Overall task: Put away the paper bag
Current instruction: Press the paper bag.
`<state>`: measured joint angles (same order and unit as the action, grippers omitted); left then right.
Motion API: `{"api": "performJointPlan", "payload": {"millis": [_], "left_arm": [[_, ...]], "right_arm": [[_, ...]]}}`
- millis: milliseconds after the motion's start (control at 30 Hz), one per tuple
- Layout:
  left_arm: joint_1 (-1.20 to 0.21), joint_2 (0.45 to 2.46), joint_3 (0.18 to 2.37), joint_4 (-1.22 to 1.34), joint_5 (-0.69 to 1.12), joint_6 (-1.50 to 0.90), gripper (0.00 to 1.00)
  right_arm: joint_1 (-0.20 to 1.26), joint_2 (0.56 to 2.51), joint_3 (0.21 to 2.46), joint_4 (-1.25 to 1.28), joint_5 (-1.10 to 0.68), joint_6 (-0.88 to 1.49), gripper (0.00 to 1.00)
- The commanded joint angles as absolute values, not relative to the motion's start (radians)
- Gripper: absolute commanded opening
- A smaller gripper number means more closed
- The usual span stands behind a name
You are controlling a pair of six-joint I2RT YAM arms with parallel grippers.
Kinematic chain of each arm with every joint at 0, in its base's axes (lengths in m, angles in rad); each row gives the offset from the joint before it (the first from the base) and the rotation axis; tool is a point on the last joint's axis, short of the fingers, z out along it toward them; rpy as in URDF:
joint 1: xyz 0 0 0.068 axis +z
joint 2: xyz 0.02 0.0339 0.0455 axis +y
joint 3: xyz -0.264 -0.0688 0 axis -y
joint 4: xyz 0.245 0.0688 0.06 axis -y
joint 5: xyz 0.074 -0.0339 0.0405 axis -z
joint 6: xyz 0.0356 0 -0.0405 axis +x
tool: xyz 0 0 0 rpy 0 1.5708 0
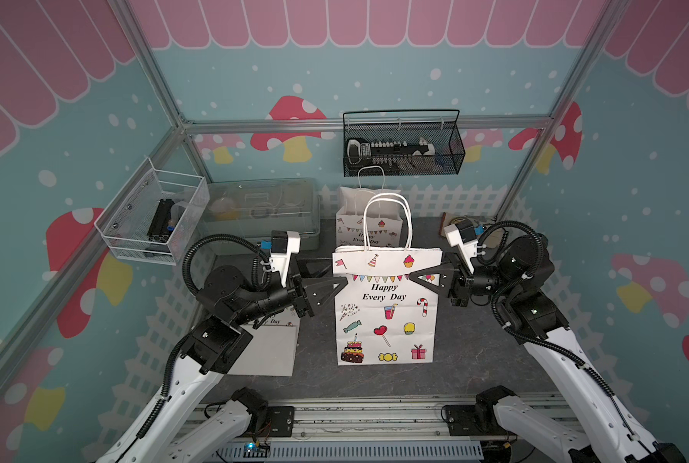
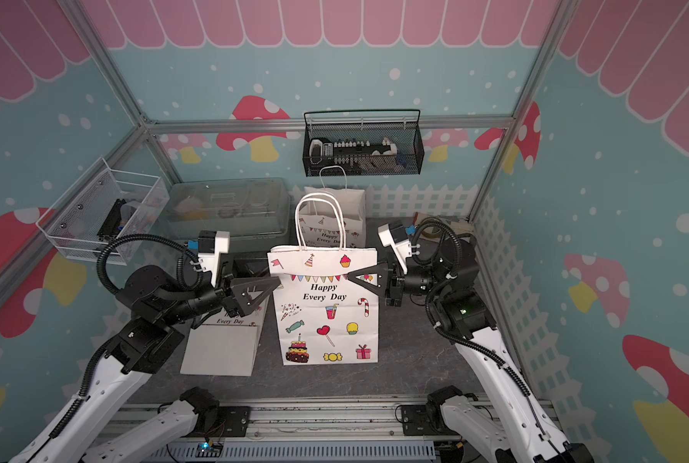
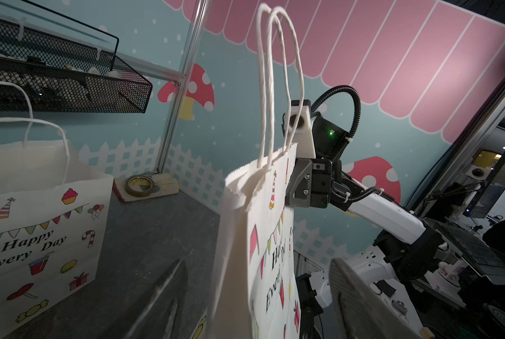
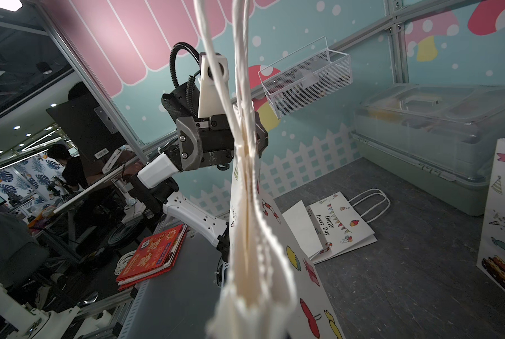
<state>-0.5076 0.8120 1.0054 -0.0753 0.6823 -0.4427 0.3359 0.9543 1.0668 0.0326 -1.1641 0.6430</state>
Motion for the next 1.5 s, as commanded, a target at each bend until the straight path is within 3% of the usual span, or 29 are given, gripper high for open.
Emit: {"api": "performJointPlan", "payload": {"millis": [0,267,533,767,1000,1267,1467], "left_arm": [[-0.514,0.821,0.999,-0.117,0.647,-0.378,0.77],[-0.535,0.870,0.996,-0.120,0.585,-0.321,0.79],[-0.549,0.902,0.969,-0.095,0.645,-0.321,0.82],[-0.549,0.863,0.946,-0.078,0.684,-0.347,0.54],[-0.557,0.868,0.932,-0.014,0.738,-0.400,0.39],[-0.576,0.883,0.919,0.035,0.777,-0.439,0.38],[-0.588,0.870,0.917,0.017,0.784,-0.440,0.15]], "right_arm": [[0.347,0.943,1.067,0.032,-1.153,0.620,0.00],[0.359,0.936,1.030,0.030,-1.152,0.599,0.00],[0.365,0.930,1.026,0.041,-1.163,0.606,0.00],[0.365,0.918,1.049,0.043,-1.137,0.612,0.00],[0.365,0.915,1.068,0.042,-1.122,0.620,0.00],[0.365,0.895,1.076,0.043,-1.084,0.626,0.00],[0.365,0.879,1.080,0.056,-1.057,0.642,0.00]]}}
